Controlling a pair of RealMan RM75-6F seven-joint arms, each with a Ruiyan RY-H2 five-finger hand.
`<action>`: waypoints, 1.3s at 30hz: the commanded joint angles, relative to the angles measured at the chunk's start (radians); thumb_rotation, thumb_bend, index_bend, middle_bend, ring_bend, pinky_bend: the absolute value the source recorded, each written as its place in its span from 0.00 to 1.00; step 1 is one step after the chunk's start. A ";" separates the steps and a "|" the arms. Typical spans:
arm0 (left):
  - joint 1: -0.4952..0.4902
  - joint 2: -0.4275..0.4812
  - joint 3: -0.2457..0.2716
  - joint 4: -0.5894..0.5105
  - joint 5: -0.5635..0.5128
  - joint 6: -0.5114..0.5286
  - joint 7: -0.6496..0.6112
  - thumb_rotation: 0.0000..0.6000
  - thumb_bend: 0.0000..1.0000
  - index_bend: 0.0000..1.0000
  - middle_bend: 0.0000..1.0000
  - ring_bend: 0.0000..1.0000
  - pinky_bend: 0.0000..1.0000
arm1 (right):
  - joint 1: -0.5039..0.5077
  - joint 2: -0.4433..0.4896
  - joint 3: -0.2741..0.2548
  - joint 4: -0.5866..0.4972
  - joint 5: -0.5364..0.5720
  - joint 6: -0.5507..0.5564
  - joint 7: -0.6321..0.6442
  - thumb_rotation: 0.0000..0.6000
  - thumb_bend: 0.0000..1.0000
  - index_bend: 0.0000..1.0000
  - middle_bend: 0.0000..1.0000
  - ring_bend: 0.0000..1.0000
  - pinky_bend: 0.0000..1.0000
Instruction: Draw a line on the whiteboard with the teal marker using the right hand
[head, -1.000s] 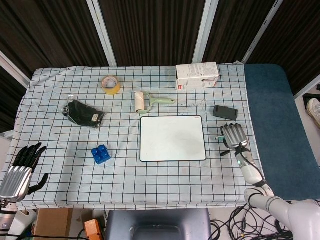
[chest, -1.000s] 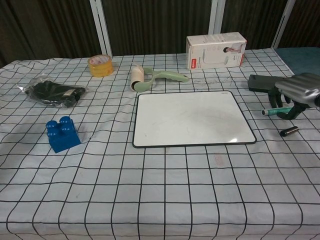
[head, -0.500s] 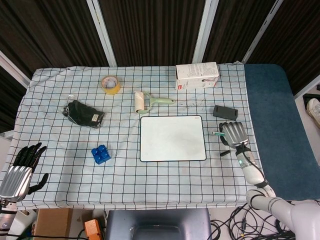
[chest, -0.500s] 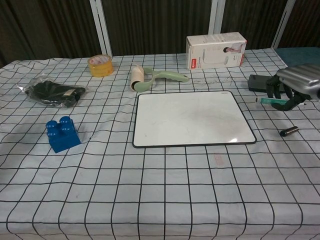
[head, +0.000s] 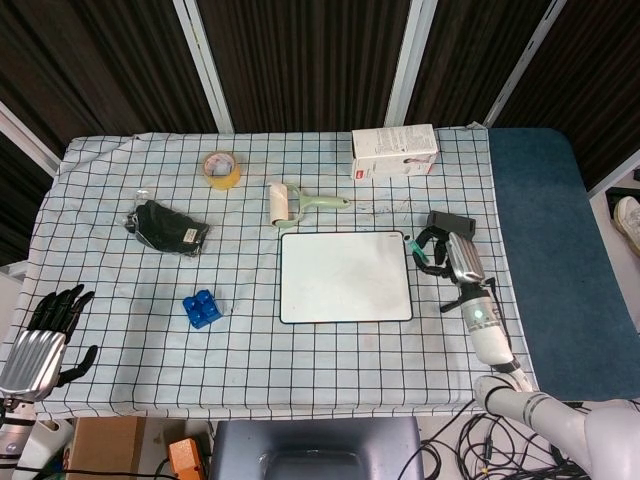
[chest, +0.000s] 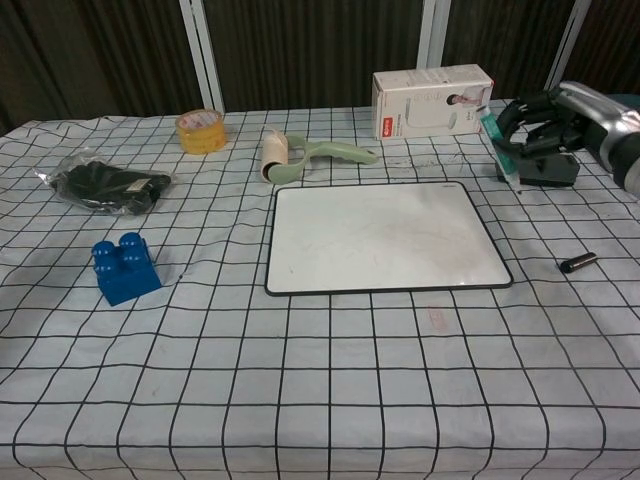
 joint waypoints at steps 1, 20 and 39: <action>-0.002 0.000 -0.001 0.001 -0.003 -0.004 -0.001 1.00 0.40 0.00 0.00 0.00 0.00 | 0.048 -0.021 0.111 -0.108 0.122 -0.107 0.106 1.00 0.42 1.00 0.80 0.75 0.71; -0.003 0.004 0.001 0.007 -0.002 -0.007 -0.016 1.00 0.40 0.00 0.00 0.00 0.00 | 0.202 -0.229 0.167 0.035 0.282 -0.203 -0.099 1.00 0.44 1.00 0.80 0.75 0.71; -0.007 0.001 0.005 0.003 0.002 -0.015 -0.004 1.00 0.40 0.00 0.00 0.00 0.00 | 0.192 -0.255 0.139 0.110 0.221 -0.209 -0.107 1.00 0.44 1.00 0.80 0.76 0.71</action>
